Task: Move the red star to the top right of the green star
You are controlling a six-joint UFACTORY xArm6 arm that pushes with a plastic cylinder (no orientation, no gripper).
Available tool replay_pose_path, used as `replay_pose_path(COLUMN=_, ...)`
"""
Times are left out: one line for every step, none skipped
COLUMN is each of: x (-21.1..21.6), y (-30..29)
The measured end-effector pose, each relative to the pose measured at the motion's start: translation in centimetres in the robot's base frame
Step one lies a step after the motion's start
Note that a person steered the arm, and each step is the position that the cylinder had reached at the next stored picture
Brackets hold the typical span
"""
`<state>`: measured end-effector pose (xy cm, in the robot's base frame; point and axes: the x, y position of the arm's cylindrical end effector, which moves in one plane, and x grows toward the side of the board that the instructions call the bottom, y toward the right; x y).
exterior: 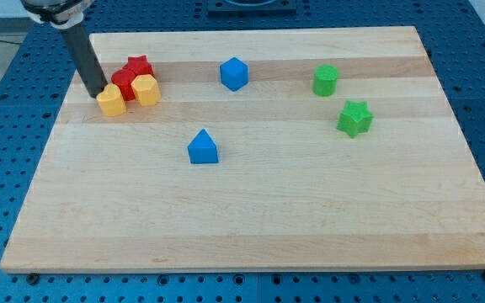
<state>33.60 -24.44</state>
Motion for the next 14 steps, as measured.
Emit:
replay_pose_path(x=-1.9, y=-0.1)
replay_pose_path(x=-2.8, y=1.9)
replay_pose_path(x=-2.9, y=3.4)
replay_pose_path(x=-3.9, y=3.5)
replay_pose_path(x=-5.7, y=3.8)
replay_pose_path(x=-5.6, y=5.5)
replay_pose_path(x=-4.7, y=8.7)
replay_pose_path(x=-2.3, y=11.0)
replay_pose_path(x=0.5, y=14.0)
replay_pose_path(x=2.4, y=17.2)
replay_pose_path(x=4.2, y=18.1)
replay_pose_path(x=4.2, y=20.2)
replay_pose_path(x=4.2, y=24.3)
replay_pose_path(x=4.2, y=29.0)
